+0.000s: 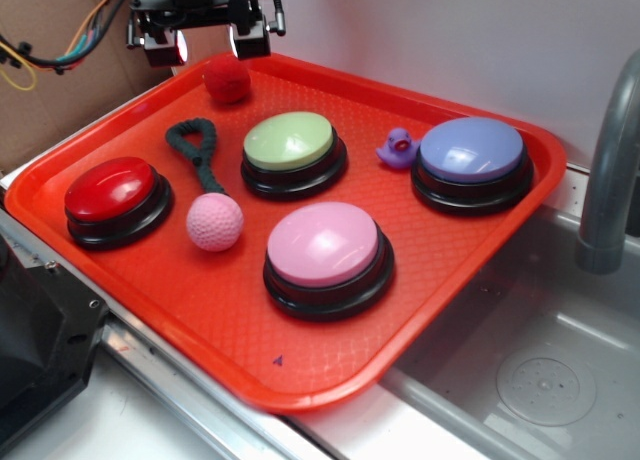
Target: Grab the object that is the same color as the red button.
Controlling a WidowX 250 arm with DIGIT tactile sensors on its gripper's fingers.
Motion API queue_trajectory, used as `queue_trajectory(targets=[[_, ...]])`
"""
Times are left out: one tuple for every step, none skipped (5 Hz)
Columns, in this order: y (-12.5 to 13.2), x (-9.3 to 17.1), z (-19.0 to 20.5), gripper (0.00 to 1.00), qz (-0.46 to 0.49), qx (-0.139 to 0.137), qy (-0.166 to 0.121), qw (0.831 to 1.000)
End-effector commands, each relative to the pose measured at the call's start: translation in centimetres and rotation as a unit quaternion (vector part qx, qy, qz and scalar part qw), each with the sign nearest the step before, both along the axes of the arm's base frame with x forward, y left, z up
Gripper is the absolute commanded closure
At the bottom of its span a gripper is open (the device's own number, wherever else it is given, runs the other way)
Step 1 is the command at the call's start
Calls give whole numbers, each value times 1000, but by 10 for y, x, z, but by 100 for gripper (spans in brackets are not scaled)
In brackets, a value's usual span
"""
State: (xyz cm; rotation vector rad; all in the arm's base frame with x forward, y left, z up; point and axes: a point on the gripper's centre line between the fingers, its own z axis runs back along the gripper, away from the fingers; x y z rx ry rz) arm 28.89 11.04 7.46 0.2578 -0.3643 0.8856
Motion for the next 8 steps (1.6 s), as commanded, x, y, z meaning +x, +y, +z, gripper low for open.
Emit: queue_trajectory(targets=[[50, 23, -7, 0, 13, -8, -33, 999], [51, 36, -22, 0, -4, -28, -38, 999], [43, 40, -42, 100, -31, -77, -50, 995], [25, 34, -40, 100, -64, -84, -38, 994], [0, 6, 5, 100, -146, -64, -3, 987], [-29, -23, 56, 100, -255, -59, 36, 964], [-44, -35, 95, 100, -312, -70, 79, 944], [-68, -49, 124, 100, -387, -99, 135, 907]])
